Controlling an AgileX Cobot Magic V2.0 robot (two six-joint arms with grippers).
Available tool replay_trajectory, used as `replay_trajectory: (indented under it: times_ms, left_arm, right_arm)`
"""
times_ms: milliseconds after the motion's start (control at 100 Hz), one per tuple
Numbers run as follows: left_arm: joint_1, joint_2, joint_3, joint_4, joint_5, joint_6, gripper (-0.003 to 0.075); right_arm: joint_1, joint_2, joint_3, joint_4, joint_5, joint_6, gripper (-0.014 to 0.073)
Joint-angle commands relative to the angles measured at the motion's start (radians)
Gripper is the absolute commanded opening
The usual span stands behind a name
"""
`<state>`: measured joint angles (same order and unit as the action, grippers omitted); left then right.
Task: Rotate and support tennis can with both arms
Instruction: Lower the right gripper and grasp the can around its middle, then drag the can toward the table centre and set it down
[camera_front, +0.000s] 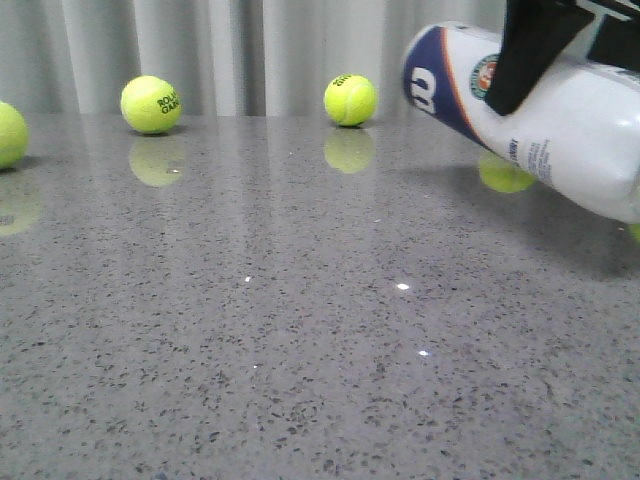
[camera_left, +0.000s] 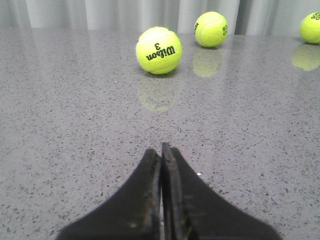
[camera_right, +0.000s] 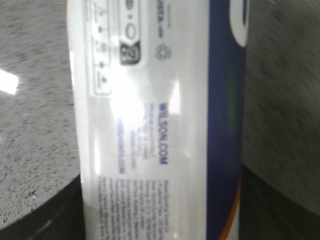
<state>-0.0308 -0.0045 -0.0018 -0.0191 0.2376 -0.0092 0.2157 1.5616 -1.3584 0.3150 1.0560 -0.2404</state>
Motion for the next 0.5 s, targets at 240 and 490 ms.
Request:
replay_trajectory:
  times_ms: [240, 490]
  left_arm:
    - [0.001, -0.04, 0.047, -0.004, -0.067, -0.008, -0.0021]
    - [0.001, -0.04, 0.047, -0.004, -0.067, -0.008, -0.0021]
  right_arm:
    - [0.15, 0.093, -0.169, 0.017, -0.024, -0.398, 0.0239]
    - [0.207, 0.151, -0.177, 0.017, -0.025, -0.757, 0.0239]
